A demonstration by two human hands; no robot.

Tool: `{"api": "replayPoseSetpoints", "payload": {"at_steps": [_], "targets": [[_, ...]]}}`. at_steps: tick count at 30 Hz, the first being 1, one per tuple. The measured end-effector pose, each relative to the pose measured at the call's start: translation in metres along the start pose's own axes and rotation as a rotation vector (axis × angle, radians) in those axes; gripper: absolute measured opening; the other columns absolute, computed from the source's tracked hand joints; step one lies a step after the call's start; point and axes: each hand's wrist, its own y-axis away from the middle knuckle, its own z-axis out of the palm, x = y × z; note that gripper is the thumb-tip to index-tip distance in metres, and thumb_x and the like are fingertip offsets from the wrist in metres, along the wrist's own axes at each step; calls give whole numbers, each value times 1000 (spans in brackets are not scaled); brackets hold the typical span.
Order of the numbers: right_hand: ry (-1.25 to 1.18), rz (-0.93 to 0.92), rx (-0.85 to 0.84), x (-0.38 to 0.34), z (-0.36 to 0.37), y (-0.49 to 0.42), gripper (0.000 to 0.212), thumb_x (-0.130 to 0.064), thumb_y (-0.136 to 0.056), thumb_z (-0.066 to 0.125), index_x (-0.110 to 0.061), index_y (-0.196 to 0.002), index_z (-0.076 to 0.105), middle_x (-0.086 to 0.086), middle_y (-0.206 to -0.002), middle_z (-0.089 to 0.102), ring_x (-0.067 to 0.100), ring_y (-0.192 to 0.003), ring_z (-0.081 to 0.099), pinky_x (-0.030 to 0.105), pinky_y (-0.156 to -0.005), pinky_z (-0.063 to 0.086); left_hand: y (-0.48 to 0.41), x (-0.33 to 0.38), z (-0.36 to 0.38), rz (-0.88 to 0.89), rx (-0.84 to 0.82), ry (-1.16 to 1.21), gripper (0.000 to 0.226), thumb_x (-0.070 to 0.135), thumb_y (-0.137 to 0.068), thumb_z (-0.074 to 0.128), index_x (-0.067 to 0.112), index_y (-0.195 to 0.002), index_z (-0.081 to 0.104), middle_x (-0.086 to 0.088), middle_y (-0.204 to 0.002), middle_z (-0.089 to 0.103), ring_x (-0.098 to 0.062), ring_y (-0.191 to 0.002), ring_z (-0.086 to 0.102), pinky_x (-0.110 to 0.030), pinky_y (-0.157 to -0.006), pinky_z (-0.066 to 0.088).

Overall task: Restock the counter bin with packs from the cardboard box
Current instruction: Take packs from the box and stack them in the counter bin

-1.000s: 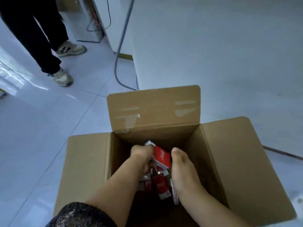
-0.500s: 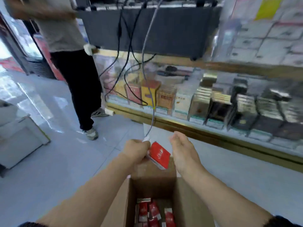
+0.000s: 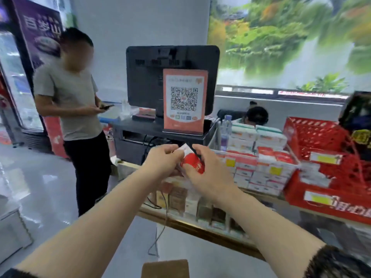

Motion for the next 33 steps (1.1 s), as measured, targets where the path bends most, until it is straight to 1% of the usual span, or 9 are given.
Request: {"api": "replayPoseSetpoints", "payload": {"at_steps": [2, 4, 8, 11, 14, 19, 22, 27, 33], "targets": [[89, -50, -9, -8, -14, -12, 60, -38, -86, 63, -29, -138, 36, -3, -132, 48, 15, -116, 48, 24, -92, 36, -13, 22, 2, 41, 7, 18, 36, 19, -87, 63, 3, -119, 59, -9, -92, 60, -13, -60, 57, -22, -48, 48], [153, -64, 10, -11, -24, -27, 58, -38, -86, 63, -28, -138, 37, -2, -130, 49, 16, -114, 49, 23, -87, 36, -28, 40, 5, 49, -5, 36, 39, 17, -88, 65, 7, -124, 53, -11, -107, 61, -16, -69, 60, -19, -43, 46], [209, 37, 81, -5, -40, -65, 52, -49, -85, 61, -29, -130, 44, -2, -120, 56, 18, -106, 55, 31, -88, 46, -65, 67, 19, 34, -105, 77, 33, 11, -87, 64, 7, -117, 52, -15, -114, 61, -24, -88, 66, -28, -57, 56], [211, 152, 118, 3, -53, -90, 44, -48, -82, 62, -26, -119, 51, -2, -110, 60, 20, -100, 59, 33, -82, 48, -90, 77, 38, 20, -152, 78, 41, 10, -85, 66, 6, -122, 50, -15, -116, 59, -26, -89, 66, -33, -63, 59], [230, 242, 153, 14, -68, -110, 39, -43, -83, 62, -25, -116, 51, -2, -110, 61, 20, -99, 58, 32, -81, 47, -109, 84, 58, 31, -202, 131, 44, 13, -83, 69, 8, -123, 51, -12, -110, 60, -21, -74, 65, -27, -52, 56], [319, 424, 225, 62, -94, -144, 44, -46, -83, 62, -22, -117, 47, 2, -115, 61, 23, -100, 58, 33, -80, 49, -132, 92, 79, 84, -165, 147, 32, 28, -93, 58, 15, -122, 54, -6, -110, 62, -16, -90, 65, -31, -75, 58], [387, 577, 236, 97, -103, -158, 51, -45, -84, 60, -15, -122, 46, 9, -121, 60, 29, -107, 58, 31, -77, 41, -138, 94, 81, 90, -138, 202, 20, 25, -96, 53, 17, -114, 57, -4, -101, 63, -20, -94, 64, -37, -83, 57], [529, 731, 90, 143, -87, -171, 59, -45, -84, 61, -12, -128, 41, 11, -125, 57, 31, -112, 55, 32, -75, 41, -144, 86, 79, 65, -140, 276, 12, 17, -97, 51, 17, -105, 60, -1, -81, 62, -16, -79, 62, -35, -78, 56], [627, 728, -7, 168, -63, -178, 57, -41, -85, 62, -10, -129, 44, 12, -124, 57, 31, -111, 56, 31, -78, 46, -155, 71, 76, 51, -96, 264, 12, 16, -96, 52, 20, -98, 63, -3, -85, 64, -17, -82, 64, -33, -78, 58]]}}
